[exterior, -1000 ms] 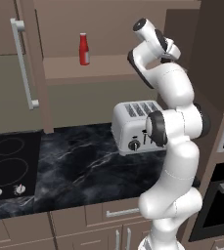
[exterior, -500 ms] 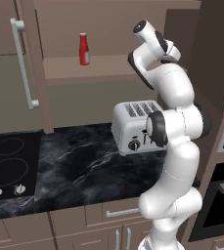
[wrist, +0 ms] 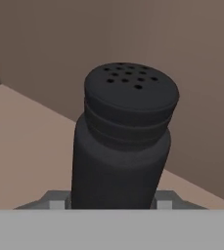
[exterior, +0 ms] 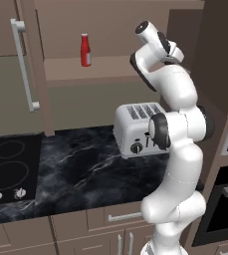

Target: Take 2 condiments from the cabinet and move them on the counter near the stove.Make sure the condiments are lined up with each other, next to each other.

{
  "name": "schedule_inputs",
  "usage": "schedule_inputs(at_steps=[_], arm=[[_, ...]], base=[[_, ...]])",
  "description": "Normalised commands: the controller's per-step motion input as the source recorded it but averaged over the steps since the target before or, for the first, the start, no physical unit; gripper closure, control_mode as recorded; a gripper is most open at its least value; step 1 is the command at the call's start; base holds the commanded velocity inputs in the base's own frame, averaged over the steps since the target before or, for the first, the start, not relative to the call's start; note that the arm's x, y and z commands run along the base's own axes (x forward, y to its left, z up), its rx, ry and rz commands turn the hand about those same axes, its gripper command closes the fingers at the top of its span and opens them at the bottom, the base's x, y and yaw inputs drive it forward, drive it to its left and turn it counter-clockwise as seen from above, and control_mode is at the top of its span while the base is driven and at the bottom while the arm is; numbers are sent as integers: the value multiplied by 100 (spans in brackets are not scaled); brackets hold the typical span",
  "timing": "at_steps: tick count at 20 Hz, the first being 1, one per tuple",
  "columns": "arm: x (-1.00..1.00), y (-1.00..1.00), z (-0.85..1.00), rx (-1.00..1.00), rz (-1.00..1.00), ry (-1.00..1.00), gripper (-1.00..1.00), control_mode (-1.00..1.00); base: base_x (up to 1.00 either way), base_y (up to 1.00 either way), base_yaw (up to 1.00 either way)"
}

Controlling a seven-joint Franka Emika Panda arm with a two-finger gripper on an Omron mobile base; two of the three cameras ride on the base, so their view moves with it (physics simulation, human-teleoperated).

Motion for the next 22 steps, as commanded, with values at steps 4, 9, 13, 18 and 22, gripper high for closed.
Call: schedule_inputs(at_steps=[4, 9, 13, 18, 22], arm=[[-2, -1, -1, 0, 0, 0, 100, -100], [-36, 0, 5, 0, 1, -4, 100, -100], [-32, 11, 11, 0, 6, -2, 100, -100], [-51, 29, 0, -2, 11, -11, 100, -100], [-56, 38, 1, -2, 11, -10, 100, -100]], base=[[0, 0, 0], [0, 0, 0], [0, 0, 0], [0, 0, 0], [0, 0, 0]])
